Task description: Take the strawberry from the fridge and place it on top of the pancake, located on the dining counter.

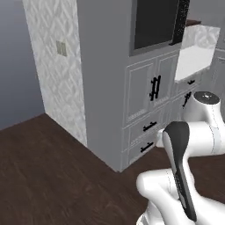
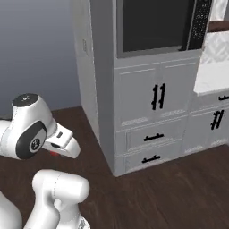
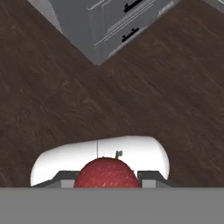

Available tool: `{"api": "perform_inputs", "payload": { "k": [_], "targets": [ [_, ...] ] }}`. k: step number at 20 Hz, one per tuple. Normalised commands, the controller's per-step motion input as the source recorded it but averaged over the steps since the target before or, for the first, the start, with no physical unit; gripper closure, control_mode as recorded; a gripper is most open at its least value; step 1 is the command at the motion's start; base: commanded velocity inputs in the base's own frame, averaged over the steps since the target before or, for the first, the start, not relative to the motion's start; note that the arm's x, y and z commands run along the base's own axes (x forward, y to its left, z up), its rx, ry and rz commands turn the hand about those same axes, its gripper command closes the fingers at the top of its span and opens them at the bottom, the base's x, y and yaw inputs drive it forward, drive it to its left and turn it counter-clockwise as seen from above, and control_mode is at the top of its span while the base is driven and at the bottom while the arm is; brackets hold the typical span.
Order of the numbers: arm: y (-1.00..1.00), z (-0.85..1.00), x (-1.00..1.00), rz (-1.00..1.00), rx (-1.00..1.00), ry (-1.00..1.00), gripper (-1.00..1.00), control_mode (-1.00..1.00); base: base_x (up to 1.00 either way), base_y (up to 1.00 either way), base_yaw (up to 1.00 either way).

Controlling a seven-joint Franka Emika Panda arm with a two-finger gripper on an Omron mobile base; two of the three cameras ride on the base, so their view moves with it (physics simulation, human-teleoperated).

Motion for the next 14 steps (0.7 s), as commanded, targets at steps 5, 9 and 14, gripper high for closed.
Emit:
{"api": "perform_inputs", "payload": {
  "k": [5, 9, 14],
  "targets": [
    [0.00, 0.00, 0.00, 0.00, 0.00, 0.00, 1.00, 1.00, 0.47, 0.82, 0.70],
    [0.00, 0.00, 0.00, 0.00, 0.00, 0.00, 1.00, 1.00, 0.55, 0.91, 0.66],
    [0.00, 0.00, 0.00, 0.00, 0.00, 0.00, 1.00, 1.00, 0.97, 0.91, 0.48]
  ]
}}
